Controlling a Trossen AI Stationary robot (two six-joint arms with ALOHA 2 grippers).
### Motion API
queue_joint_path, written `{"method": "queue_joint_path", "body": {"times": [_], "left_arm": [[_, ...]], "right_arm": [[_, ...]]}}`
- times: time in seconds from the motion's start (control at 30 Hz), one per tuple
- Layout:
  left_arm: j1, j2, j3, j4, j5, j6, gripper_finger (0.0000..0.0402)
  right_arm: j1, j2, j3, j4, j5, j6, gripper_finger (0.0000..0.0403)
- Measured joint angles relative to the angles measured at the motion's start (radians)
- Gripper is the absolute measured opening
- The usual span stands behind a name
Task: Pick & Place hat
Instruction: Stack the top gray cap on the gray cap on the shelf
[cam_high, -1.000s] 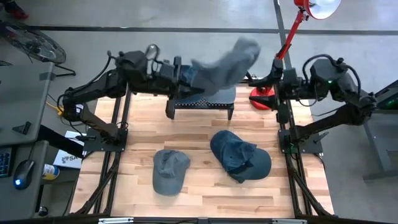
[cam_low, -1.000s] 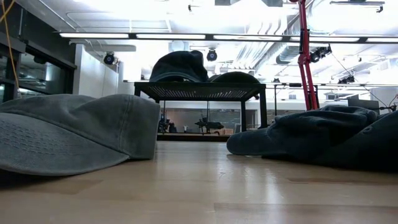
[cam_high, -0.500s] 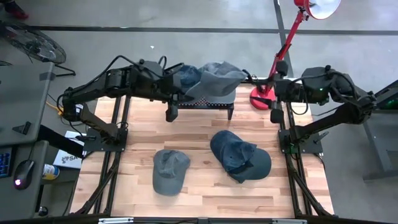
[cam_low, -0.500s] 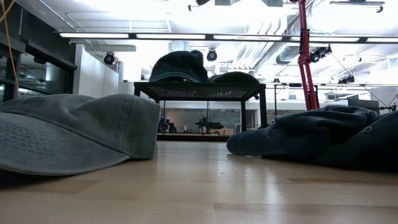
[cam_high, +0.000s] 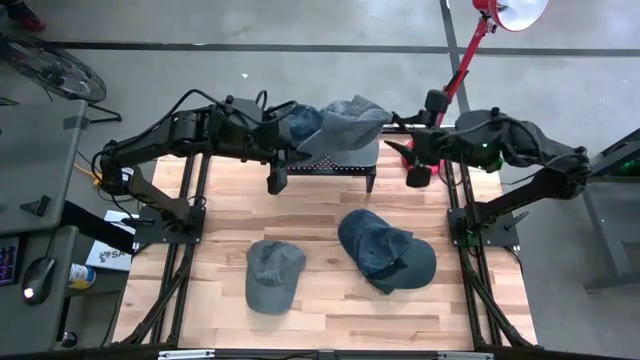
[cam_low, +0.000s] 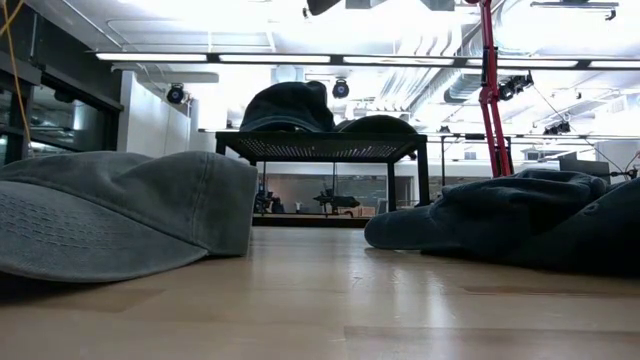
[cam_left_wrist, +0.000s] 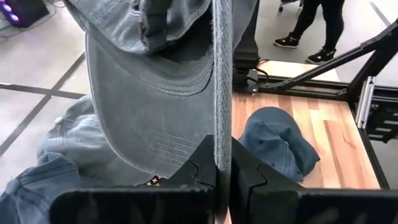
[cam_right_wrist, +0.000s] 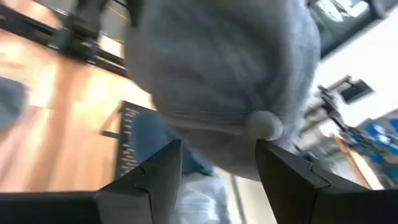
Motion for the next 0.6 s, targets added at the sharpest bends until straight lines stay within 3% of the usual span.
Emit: {"method": "queue_joint_path", "body": {"times": [0.2,0.37,0.6], "left_arm": [[0.0,0.0,0.0,-0.018,-0.027,-0.002,0.0004],[0.0,0.0,0.0,-0.016,-0.029,-0.003,0.0004],[0.0,0.001,0.0,-0.015,-0.029,-0.003,0.0004]], "right_arm": [[-0.014,-0.006,0.0,0.07,0.059,-0.014,0.0197],[-0.014,-0.002,0.0,0.086,0.005,-0.034,0.0197],[-0.021,0.031,0.0,0.099,0.025,-0.073,0.0197]]}}
